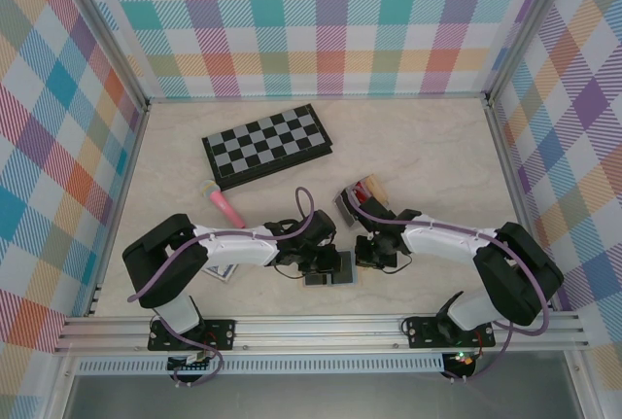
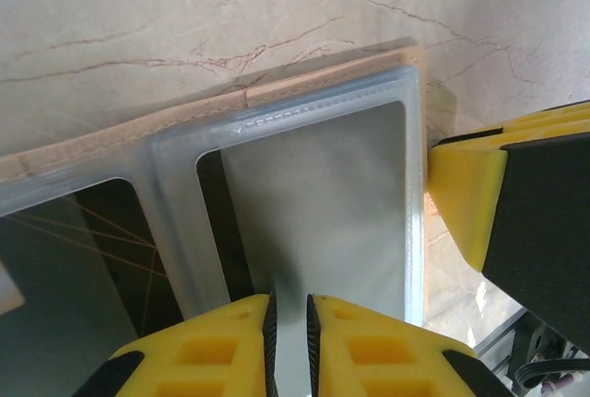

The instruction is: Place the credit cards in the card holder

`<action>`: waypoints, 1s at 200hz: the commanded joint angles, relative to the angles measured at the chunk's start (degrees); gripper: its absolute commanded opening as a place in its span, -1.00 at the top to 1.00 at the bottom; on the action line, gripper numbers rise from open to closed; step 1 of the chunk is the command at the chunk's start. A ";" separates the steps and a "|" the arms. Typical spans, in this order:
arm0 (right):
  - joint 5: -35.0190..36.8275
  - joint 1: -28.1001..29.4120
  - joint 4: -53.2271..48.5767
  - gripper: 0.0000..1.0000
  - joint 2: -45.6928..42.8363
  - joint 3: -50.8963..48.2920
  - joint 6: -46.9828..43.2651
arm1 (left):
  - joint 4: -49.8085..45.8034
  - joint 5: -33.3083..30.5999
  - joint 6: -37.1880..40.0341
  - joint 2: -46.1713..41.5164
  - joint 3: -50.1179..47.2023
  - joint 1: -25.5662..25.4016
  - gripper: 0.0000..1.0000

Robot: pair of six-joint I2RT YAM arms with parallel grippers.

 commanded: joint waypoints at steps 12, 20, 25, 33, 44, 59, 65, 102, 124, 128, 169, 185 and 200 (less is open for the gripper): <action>5.23 0.72 -4.58 0.56 -3.53 2.37 0.04 | -1.28 -1.51 0.54 -5.18 -0.88 -0.82 0.60; 6.53 0.64 -6.03 0.50 -5.07 3.25 -0.70 | -2.19 -2.55 0.76 -6.77 -1.06 -0.82 0.59; 7.46 0.56 -7.10 0.46 -5.96 3.88 -1.04 | -2.88 -3.22 0.87 -7.84 -1.05 -0.82 0.58; 8.98 0.08 -9.08 0.39 -7.47 4.99 -1.75 | -3.97 -4.35 1.21 -9.37 -0.89 -0.74 0.56; 9.95 -1.15 -11.00 0.31 -9.38 6.53 -3.09 | -5.93 -6.11 1.83 -11.23 -0.28 -0.50 0.50; 11.00 -3.93 -12.71 0.23 -11.84 8.41 -5.15 | -7.85 -7.83 1.96 -12.69 0.84 0.79 0.39; 11.11 -5.29 -12.88 0.19 -12.73 8.97 -6.15 | -7.79 -7.84 2.10 -12.90 1.23 1.60 0.36; 9.86 -14.30 -13.97 0.03 -11.57 14.75 -13.30 | -8.53 -5.74 0.90 -7.02 7.97 8.12 0.23; 9.52 -17.36 -15.04 -0.03 -7.73 19.30 -17.24 | -8.74 -4.53 0.10 -0.07 14.46 10.77 0.20; 9.20 -17.84 -15.23 -0.04 -6.99 20.02 -17.81 | -9.71 -4.37 -0.07 1.19 15.73 11.13 0.19; 8.14 -18.88 -15.43 -0.10 -1.13 24.88 -21.24 | -17.27 -4.72 -0.76 11.58 27.25 13.09 0.14; 8.28 -19.24 -15.49 -0.11 0.32 25.98 -21.90 | -17.16 -4.35 -1.58 14.14 29.40 13.52 0.14; 7.67 -19.40 -15.30 -0.12 1.19 26.57 -22.35 | -16.72 -3.76 -1.87 16.24 31.30 13.63 0.14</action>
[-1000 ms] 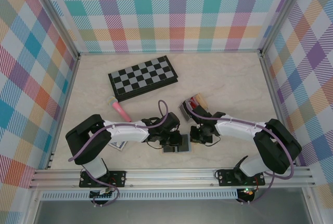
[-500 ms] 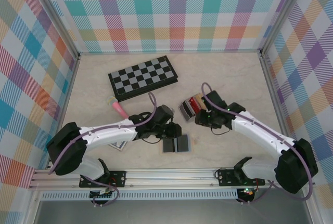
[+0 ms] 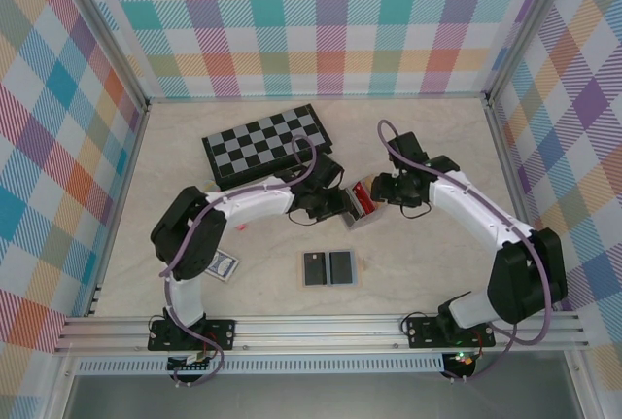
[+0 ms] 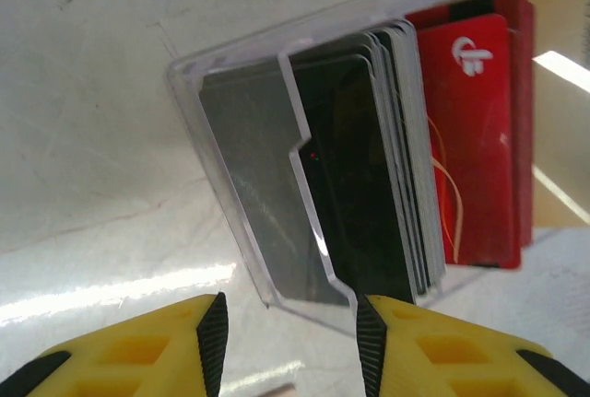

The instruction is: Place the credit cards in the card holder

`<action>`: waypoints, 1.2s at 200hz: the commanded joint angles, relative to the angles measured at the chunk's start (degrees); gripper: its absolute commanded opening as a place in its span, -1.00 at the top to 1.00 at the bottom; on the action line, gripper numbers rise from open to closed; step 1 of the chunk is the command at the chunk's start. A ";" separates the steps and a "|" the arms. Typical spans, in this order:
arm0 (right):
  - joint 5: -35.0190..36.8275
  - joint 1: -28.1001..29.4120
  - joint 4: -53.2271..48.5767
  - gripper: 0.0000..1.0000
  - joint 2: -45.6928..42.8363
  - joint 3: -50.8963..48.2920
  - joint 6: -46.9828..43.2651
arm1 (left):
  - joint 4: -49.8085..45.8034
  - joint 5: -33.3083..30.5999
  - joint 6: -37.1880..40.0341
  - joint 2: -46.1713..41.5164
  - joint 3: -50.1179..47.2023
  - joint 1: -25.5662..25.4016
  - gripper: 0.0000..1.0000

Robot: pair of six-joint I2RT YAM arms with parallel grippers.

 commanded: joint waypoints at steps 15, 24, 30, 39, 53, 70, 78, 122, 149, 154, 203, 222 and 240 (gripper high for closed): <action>-1.89 -0.65 -1.55 -0.13 1.93 2.65 -2.95 | -4.24 0.61 -1.32 4.21 5.27 0.85 0.14; -2.34 -0.71 -1.35 -0.12 2.26 2.65 -2.99 | -3.69 0.65 -1.47 4.93 5.79 0.91 0.14; -2.58 -0.71 -1.23 -0.13 2.39 2.50 -2.95 | -3.60 0.58 -1.65 5.44 6.09 1.03 0.14; -2.90 -0.76 -0.94 -0.13 2.70 2.26 -2.86 | -3.32 0.95 -1.68 6.18 6.66 1.08 0.14; -3.12 -0.74 -0.85 -0.13 3.14 2.05 -2.77 | -4.10 1.07 -1.50 7.16 7.55 1.07 0.15; -3.14 -0.74 -0.59 -0.13 3.63 2.15 -3.00 | -5.83 0.04 -1.24 7.55 7.36 1.08 0.25; -2.96 -0.74 -0.57 -0.13 3.91 2.34 -3.24 | -6.50 -0.62 -1.04 7.49 7.04 1.09 0.27; 0.22 -0.78 -3.42 -0.12 7.11 6.23 -6.72 | -10.28 -3.13 2.69 7.69 5.94 1.18 0.45; -1.61 -0.74 -4.33 -0.11 9.51 8.20 -10.00 | -12.02 -4.67 5.30 7.38 6.21 1.23 0.47; -2.05 -0.67 -4.55 -0.11 10.16 8.57 -10.64 | -12.24 -4.71 5.54 7.37 6.33 1.21 0.48; 1.11 -0.55 -5.82 -0.07 15.86 12.51 -14.28 | -12.53 -4.35 7.54 7.94 6.98 1.33 0.49; 2.31 -0.41 -6.49 -0.06 17.97 14.12 -15.03 | -12.45 -4.09 7.78 8.08 6.92 1.29 0.49; 3.30 -0.26 -6.65 -0.06 19.37 15.18 -15.82 | -12.37 -3.94 7.85 8.08 6.81 1.25 0.49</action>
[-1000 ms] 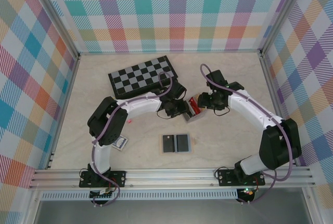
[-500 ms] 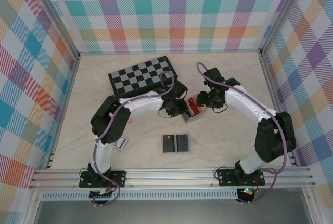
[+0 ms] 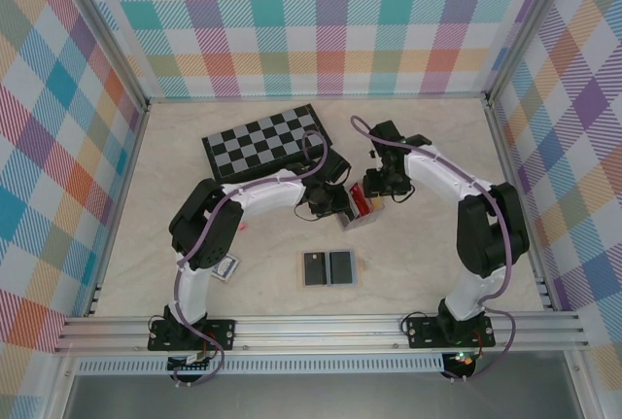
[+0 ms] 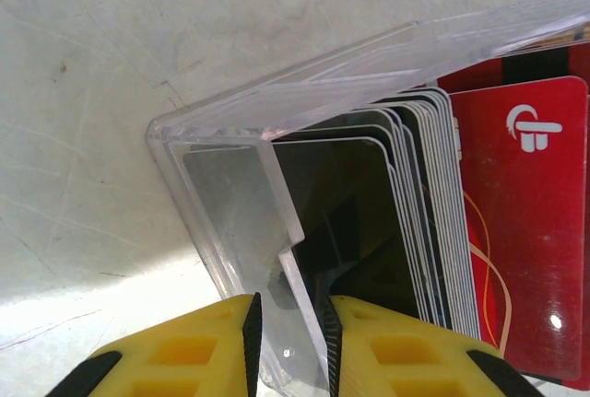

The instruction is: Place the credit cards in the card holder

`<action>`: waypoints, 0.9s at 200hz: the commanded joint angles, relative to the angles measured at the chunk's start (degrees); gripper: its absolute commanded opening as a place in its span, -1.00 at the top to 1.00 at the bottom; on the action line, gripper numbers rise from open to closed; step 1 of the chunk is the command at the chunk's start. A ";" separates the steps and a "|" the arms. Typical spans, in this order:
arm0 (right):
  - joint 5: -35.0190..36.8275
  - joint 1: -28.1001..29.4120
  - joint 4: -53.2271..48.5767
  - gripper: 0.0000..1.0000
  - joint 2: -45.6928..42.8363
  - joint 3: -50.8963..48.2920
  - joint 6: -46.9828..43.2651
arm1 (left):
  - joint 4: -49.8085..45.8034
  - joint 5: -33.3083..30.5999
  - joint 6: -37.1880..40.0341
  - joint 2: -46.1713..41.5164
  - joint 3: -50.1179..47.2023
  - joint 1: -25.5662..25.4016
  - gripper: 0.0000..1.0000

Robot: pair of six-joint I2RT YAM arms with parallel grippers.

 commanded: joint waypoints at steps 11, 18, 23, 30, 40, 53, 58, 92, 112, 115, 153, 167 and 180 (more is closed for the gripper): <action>2.64 0.47 -2.11 -0.06 2.26 3.21 -2.71 | -6.54 -2.07 1.67 1.37 -0.40 0.80 0.50; 3.30 0.62 -2.41 -0.06 2.64 3.47 -2.71 | -6.64 -2.08 1.67 1.29 -0.46 0.76 0.50; 3.70 0.67 -2.55 -0.06 2.91 3.64 -2.71 | -6.61 -2.18 1.70 1.24 -0.56 0.78 0.50; 4.12 0.71 -2.56 -0.06 3.05 3.67 -2.85 | -6.61 -2.24 1.65 1.22 -0.56 0.81 0.50; 4.79 0.90 -2.54 -0.05 2.96 3.51 -2.89 | -6.53 -2.30 1.67 1.06 -0.75 0.75 0.50; 5.73 1.10 -2.56 -0.04 2.55 3.53 -2.97 | -6.67 -2.19 1.66 1.04 -0.73 0.78 0.50; 6.04 1.15 -2.63 -0.03 2.29 3.60 -2.95 | -6.57 -2.21 1.67 1.00 -0.78 0.80 0.50; 6.68 1.28 -2.91 0.04 0.27 3.84 -3.24 | -6.44 -2.17 1.66 0.91 -0.88 0.77 0.50; 6.31 1.31 -3.00 0.08 -0.27 3.75 -3.24 | -6.29 -2.03 1.67 1.04 -0.92 0.77 0.50; 6.17 1.28 -3.00 0.09 -0.28 3.75 -3.24 | -6.26 -2.00 1.65 1.06 -0.87 0.79 0.50; 5.09 1.32 -2.87 0.21 -0.41 3.69 -3.15 | -5.91 -1.61 1.48 1.17 -1.36 0.79 0.50; 4.41 1.38 -2.66 0.22 -0.43 3.65 -3.18 | -5.78 -1.53 1.24 1.22 -1.49 0.76 0.50; 4.09 1.38 -2.65 0.28 -0.38 3.76 -3.22 | -5.73 -1.38 1.30 1.24 -1.56 0.80 0.50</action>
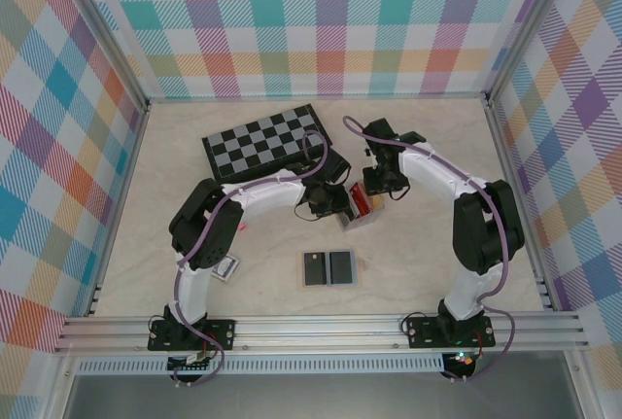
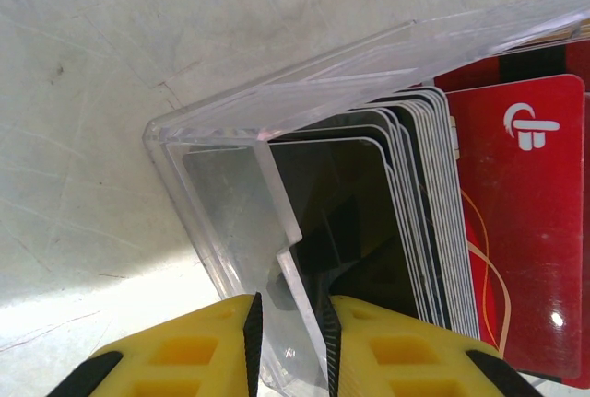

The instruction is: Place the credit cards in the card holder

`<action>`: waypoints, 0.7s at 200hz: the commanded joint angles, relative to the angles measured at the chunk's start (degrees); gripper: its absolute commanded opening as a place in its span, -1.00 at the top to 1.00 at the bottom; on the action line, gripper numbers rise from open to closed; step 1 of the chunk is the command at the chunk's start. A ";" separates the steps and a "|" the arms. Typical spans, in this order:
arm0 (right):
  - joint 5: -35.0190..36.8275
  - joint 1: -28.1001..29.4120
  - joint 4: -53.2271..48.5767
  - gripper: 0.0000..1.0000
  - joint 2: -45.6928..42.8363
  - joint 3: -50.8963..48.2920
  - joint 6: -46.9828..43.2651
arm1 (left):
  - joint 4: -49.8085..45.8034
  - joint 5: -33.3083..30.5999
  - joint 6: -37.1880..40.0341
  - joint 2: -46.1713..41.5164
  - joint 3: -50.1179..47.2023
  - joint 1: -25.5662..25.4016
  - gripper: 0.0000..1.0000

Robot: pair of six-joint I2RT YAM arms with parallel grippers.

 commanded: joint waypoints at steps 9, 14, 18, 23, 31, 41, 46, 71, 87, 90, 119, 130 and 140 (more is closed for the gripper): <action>-0.03 -0.18 -1.41 0.33 -1.61 1.39 -0.58 | -5.65 -1.40 1.01 1.25 -1.59 0.77 0.50; -0.04 -0.18 -1.38 0.35 -1.67 1.39 -0.55 | -5.62 -1.44 0.98 1.21 -1.63 0.82 0.50; -0.04 -0.21 -1.39 0.37 -1.72 1.39 -0.57 | -5.64 -1.41 0.99 1.21 -1.64 0.82 0.50; 0.03 -0.16 -1.43 0.39 -1.73 1.47 -0.61 | -5.58 -1.36 0.99 1.22 -1.66 0.76 0.50; 0.11 -0.10 -1.36 0.43 -1.71 1.52 -0.64 | -5.53 -1.12 0.87 1.30 -1.68 0.80 0.50; 0.34 -0.10 -1.44 0.47 -1.76 1.66 -0.68 | -5.40 -1.05 0.81 1.31 -1.65 0.78 0.50; 0.56 -0.10 -1.52 0.49 -1.74 1.68 -0.66 | -5.37 -1.07 0.85 1.30 -1.66 0.83 0.50; 0.88 -0.10 -1.65 0.53 -1.78 1.74 -0.72 | -5.44 -1.01 0.84 1.30 -1.62 0.79 0.50; 0.75 -0.10 -1.77 0.54 -1.82 1.88 -0.72 | -5.44 -1.04 0.90 1.30 -1.64 0.76 0.50; 0.69 -0.10 -1.72 0.55 -1.83 1.91 -0.72 | -5.49 -1.09 0.87 1.30 -1.68 0.77 0.50; 0.57 -0.01 -1.72 0.62 -1.92 2.09 -0.81 | -5.40 -1.00 0.71 1.39 -1.64 0.82 0.50; 0.69 0.12 -1.98 0.65 -1.93 2.42 -0.81 | -5.36 -0.87 0.69 1.39 -1.64 0.75 0.50; 0.88 0.09 -2.06 0.66 -2.06 2.53 -0.80 | -5.36 -0.87 0.72 1.39 -1.64 0.77 0.50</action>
